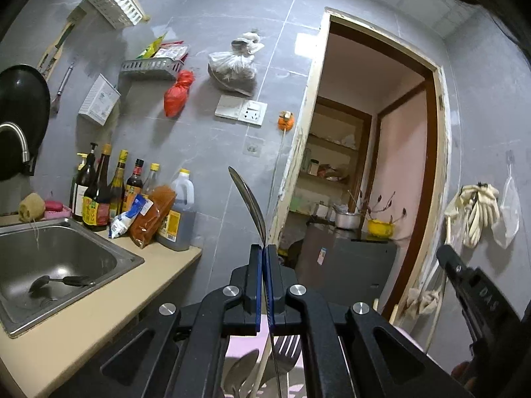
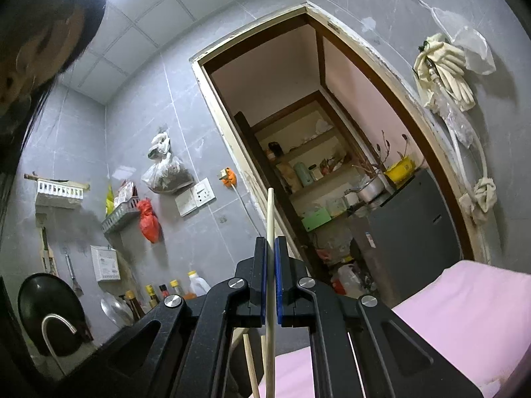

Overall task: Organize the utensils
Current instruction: 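Lift the spoon and chopstick and carry both over the white caddy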

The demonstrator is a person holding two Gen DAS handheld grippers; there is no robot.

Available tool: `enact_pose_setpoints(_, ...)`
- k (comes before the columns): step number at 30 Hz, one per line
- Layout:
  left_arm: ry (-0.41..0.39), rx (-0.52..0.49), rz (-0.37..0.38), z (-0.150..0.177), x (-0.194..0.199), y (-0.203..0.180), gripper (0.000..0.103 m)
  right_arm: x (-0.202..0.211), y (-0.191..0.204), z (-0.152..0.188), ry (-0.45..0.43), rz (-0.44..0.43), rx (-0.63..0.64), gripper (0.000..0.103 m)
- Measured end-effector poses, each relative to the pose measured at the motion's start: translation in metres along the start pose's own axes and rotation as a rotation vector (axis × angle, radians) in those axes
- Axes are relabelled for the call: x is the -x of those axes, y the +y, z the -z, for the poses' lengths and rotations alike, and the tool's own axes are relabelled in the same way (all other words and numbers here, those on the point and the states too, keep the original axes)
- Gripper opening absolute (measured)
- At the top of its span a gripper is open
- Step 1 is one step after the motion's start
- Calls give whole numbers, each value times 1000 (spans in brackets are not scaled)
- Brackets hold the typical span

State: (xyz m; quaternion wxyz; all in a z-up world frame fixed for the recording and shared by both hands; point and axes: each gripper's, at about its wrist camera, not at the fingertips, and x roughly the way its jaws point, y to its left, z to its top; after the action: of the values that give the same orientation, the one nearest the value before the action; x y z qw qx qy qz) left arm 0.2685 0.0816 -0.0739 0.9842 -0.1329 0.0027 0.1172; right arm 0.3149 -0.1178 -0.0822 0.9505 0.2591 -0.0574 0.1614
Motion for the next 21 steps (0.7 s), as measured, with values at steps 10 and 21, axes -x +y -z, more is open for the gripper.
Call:
enact_pose_setpoints(10, -9, -46, -5, 11, 1, -2, 3, -1, -1, 12, 16, 14, 53, 4)
enact_pose_setpoints(21, 4, -104, 13, 22, 1, -8, 3, -2, -2, 17, 61, 2, 83, 4)
